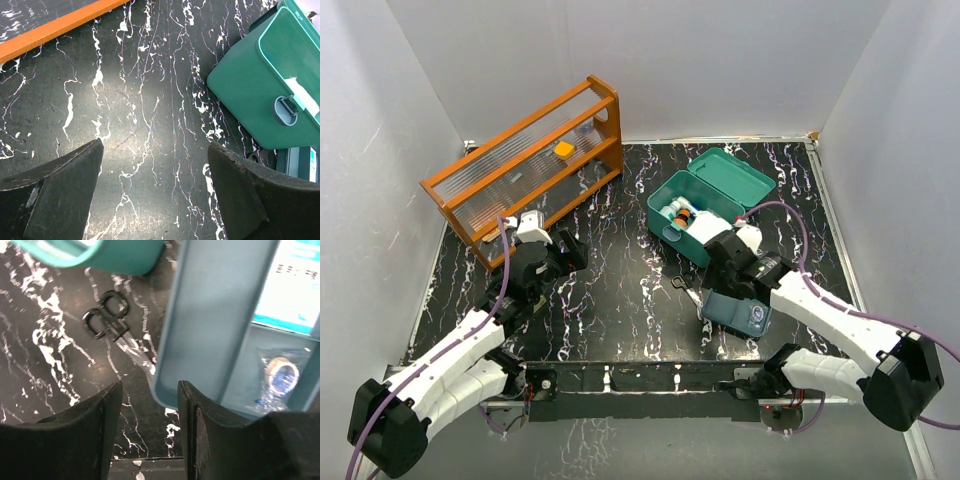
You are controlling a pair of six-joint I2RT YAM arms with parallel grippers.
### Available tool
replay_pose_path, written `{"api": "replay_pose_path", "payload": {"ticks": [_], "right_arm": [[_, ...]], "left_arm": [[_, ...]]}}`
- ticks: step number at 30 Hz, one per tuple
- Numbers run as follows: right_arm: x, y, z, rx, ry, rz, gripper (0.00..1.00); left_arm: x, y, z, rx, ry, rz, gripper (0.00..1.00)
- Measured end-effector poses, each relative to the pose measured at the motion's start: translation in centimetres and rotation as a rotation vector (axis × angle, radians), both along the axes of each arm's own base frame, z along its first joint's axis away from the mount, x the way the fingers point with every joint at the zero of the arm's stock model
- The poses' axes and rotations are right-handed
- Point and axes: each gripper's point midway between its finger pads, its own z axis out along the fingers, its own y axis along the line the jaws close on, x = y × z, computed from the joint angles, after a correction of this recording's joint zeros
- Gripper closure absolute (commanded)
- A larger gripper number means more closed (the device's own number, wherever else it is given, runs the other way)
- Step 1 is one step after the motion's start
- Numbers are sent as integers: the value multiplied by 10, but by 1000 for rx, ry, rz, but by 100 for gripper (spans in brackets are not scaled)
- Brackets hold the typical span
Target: Organize the medicine kit
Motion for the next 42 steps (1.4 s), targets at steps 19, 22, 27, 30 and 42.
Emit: {"api": "replay_pose_path", "payload": {"ticks": [19,22,27,30,42], "right_arm": [[7,72,-49,-142,-26,441,52],[11,70,-62,-180,-9,431,53],[11,62,-79,-242,30,420,50],[13,61,-79,-245,27,414,49],[20,93,-77,-78,42,470,69]], "left_arm": [[0,-1,2,-2,-3,-4,15],[0,-2,1,-2,0,-7,15],[1,-2,0,3,4,-9,15],[1,-2,0,3,4,-10,15],[1,-3,-2,7,13,-14,15]]}}
